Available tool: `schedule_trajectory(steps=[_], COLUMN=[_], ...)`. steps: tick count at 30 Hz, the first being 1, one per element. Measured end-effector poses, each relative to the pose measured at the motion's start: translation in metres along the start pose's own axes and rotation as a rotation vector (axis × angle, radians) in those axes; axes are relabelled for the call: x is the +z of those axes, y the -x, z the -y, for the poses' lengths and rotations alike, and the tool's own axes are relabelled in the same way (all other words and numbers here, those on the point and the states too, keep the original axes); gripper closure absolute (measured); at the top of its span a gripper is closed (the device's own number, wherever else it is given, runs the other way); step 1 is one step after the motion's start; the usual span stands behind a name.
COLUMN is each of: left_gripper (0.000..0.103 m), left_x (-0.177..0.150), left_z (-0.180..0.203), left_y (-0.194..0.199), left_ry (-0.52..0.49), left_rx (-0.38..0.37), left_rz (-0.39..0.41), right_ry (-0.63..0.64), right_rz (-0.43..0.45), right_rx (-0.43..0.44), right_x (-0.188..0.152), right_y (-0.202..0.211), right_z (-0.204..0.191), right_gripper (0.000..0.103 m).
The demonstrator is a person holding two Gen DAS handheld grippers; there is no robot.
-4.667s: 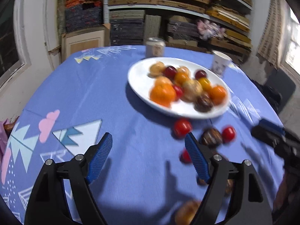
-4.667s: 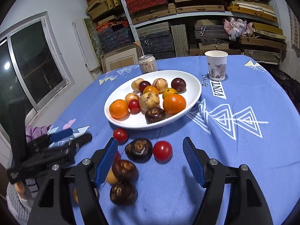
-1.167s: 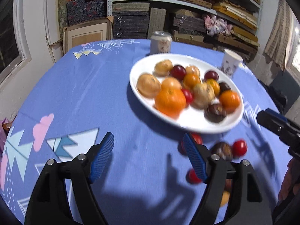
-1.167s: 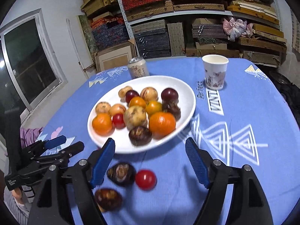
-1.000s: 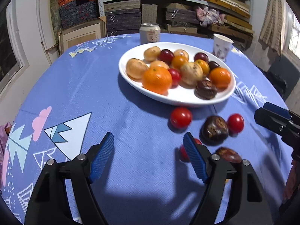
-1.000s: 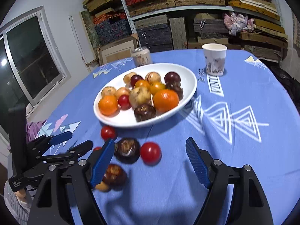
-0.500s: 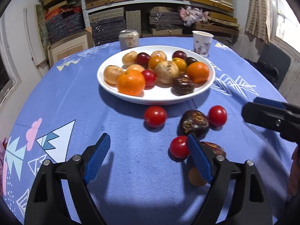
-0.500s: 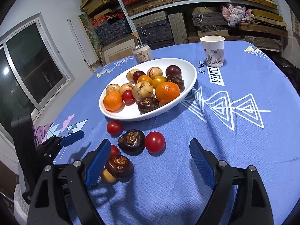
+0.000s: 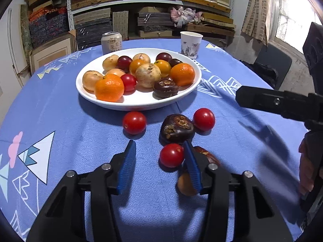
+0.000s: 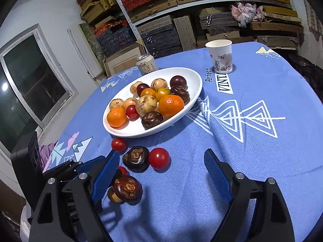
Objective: Organize fruits
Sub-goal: 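Move the right tool to a red tomato while the left tool approaches another red tomato, then grasp the red tomato with the right tool while the left tool grasps its red tomato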
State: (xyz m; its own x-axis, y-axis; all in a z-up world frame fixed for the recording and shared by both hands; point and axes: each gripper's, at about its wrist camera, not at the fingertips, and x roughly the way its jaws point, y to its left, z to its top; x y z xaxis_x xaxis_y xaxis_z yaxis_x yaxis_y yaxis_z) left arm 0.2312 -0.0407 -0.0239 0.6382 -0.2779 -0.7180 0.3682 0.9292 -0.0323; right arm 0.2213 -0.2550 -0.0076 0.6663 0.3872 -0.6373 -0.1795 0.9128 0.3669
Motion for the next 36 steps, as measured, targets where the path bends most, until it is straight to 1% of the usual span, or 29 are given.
schedule_trajectory(steps=[2,4,6,8,10,13,18,23,28,31,32,33,34,36], left_gripper=[0.066,0.066,0.067,0.067,0.067,0.067,0.068,0.071,0.072,0.073,0.075,0.078,0.078,0.078], left_x=[0.000,0.001,0.000,0.002,0.003,0.004,0.004,0.004,0.010,0.009,0.009,0.010,0.009,0.008], left_z=[0.001,0.003,0.003,0.001,-0.002,-0.010,-0.033,-0.039,-0.024,-0.015,-0.012,-0.012,-0.013,-0.022], left_y=[-0.001,-0.001,-0.002,-0.005,-0.007,-0.012,-0.026,-0.037,-0.041,-0.037,-0.036,-0.035,-0.034,-0.026], left_ry=[-0.001,-0.010,-0.009,0.011,0.032,0.085,0.226,0.305,0.285,0.238,0.227,0.226,0.232,0.243], left_rx=[-0.034,-0.048,-0.087,-0.132,-0.152,-0.211,-0.335,-0.411,-0.387,-0.343,-0.329,-0.332,-0.323,-0.283], left_rz=[-0.003,0.001,-0.006,-0.018,-0.028,-0.065,-0.144,-0.186,-0.194,-0.181,-0.179,-0.177,-0.176,-0.160], right_ry=[0.000,0.004,0.009,0.015,0.015,0.014,-0.010,0.003,0.014,0.010,0.011,0.014,0.017,0.020], right_rz=[0.000,0.000,-0.005,-0.018,-0.042,-0.059,-0.056,-0.071,-0.079,-0.080,-0.083,-0.091,-0.095,-0.103], right_rx=[0.001,0.000,-0.003,-0.012,-0.019,-0.037,-0.026,-0.019,-0.028,-0.032,-0.034,-0.036,-0.034,-0.023], right_x=[0.000,0.001,0.000,0.000,-0.002,-0.004,-0.003,-0.005,-0.005,-0.005,-0.005,-0.006,-0.006,-0.006], right_y=[0.000,0.000,-0.002,-0.004,-0.010,-0.015,-0.015,-0.018,-0.020,-0.021,-0.022,-0.024,-0.025,-0.027], right_z=[0.000,0.000,-0.001,-0.001,0.000,0.002,0.006,0.003,0.002,0.004,0.005,0.005,0.005,0.004], right_gripper=[0.016,0.016,0.016,0.016,0.016,0.016,0.016,0.016,0.016,0.016,0.016,0.016,0.017,0.021])
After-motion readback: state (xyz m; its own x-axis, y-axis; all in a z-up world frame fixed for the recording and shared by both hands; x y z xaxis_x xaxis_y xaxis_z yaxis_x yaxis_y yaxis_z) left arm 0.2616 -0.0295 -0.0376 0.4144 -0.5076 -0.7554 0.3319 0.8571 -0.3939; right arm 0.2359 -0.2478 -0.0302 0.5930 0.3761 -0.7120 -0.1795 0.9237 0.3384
